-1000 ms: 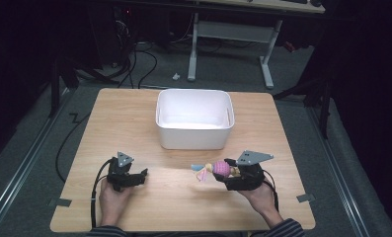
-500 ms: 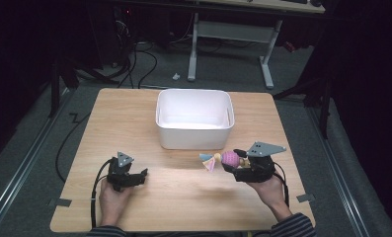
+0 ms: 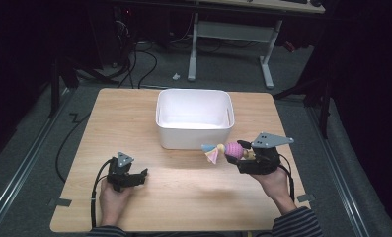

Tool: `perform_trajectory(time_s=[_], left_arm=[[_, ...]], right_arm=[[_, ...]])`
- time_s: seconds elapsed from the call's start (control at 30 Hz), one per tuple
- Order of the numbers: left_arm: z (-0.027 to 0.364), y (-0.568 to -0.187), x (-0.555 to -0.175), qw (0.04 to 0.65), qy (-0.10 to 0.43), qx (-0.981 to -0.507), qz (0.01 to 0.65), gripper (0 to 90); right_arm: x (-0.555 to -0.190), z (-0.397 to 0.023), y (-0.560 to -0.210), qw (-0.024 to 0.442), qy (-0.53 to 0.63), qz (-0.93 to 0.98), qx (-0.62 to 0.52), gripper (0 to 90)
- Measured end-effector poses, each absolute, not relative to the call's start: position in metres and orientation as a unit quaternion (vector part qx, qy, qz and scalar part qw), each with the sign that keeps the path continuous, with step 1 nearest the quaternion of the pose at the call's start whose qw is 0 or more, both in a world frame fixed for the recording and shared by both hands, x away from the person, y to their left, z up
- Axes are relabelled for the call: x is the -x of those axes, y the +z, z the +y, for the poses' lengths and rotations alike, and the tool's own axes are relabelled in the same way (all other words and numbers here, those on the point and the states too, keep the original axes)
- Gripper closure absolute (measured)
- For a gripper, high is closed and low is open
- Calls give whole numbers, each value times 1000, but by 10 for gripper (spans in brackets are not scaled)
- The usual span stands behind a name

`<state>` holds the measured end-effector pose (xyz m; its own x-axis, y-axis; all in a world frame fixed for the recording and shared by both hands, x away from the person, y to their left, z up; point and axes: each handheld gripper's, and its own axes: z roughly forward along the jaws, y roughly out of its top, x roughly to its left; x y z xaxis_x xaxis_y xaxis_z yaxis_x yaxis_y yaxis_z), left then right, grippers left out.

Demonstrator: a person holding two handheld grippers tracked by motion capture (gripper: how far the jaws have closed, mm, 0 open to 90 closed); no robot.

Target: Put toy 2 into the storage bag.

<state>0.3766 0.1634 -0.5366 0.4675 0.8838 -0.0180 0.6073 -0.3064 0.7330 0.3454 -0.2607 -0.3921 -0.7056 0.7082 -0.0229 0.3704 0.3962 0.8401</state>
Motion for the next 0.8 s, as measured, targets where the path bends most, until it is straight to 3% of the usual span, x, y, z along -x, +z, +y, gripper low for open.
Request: perform_trajectory(time_s=[0.8], left_arm=[[163,-537,-377,347,199,-784,475,187]], right_arm=[[-377,-252,-342,226,441,808,-320,335]])
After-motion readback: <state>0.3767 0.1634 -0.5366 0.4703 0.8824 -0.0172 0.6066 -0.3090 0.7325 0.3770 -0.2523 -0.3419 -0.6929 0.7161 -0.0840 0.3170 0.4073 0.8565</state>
